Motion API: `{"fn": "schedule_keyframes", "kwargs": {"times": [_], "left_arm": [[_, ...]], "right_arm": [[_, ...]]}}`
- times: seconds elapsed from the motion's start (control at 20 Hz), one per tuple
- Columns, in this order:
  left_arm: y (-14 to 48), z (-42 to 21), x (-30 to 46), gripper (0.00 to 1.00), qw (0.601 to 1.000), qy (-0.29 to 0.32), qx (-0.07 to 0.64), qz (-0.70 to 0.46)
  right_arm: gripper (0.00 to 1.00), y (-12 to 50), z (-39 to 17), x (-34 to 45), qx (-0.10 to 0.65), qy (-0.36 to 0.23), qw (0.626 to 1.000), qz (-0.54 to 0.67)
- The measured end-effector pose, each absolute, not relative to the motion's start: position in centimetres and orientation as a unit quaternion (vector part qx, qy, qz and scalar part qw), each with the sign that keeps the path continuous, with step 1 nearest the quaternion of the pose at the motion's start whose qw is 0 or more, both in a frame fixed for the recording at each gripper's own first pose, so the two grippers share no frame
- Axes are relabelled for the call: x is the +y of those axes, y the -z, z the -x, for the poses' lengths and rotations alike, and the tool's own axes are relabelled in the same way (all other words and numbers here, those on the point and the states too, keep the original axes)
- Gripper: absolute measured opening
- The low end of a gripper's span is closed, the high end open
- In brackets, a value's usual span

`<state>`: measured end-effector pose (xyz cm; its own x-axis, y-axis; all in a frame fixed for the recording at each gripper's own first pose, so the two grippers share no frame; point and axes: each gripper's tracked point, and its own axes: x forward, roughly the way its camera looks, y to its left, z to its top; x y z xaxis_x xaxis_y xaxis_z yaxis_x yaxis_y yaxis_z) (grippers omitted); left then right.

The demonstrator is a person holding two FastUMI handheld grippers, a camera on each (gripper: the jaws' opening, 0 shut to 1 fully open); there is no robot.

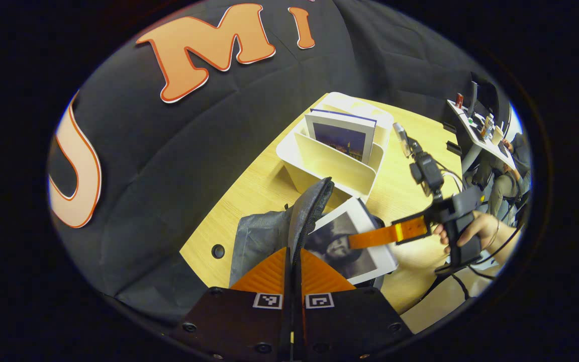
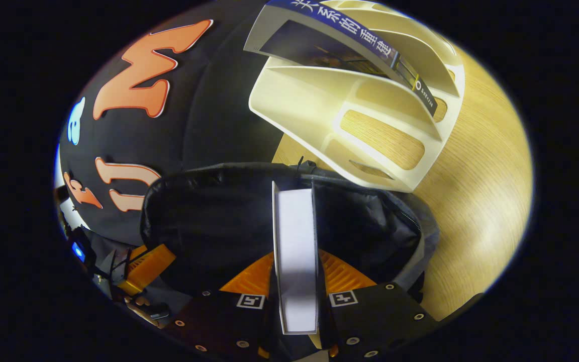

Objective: Open the schoolbag, grab two books from the bookshelf and put them into the schoolbag.

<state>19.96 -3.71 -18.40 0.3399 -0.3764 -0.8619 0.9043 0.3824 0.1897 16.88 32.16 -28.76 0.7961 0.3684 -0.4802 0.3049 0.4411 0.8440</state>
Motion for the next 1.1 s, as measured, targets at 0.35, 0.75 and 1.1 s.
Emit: {"fn": "schedule_keyframes", "kwargs": {"times": [0.35, 0.75, 1.1], "left_arm": [[18.4, -20.3, -4.1, 0.01, 0.739, 0.439, 0.378, -0.344], [20.2, -20.6, -2.3, 0.01, 0.736, 0.433, 0.389, -0.346], [21.5, -19.2, -2.0, 0.01, 0.736, 0.439, 0.394, -0.332]], "right_arm": [[0.38, 30.6, -19.8, 35.4, 0.29, 0.038, 0.776, -0.56], [0.98, 32.6, -15.8, 33.3, 0.339, 0.063, 0.793, -0.501], [0.97, 30.8, -12.2, 25.3, 0.309, 0.089, 0.834, -0.448]]}}
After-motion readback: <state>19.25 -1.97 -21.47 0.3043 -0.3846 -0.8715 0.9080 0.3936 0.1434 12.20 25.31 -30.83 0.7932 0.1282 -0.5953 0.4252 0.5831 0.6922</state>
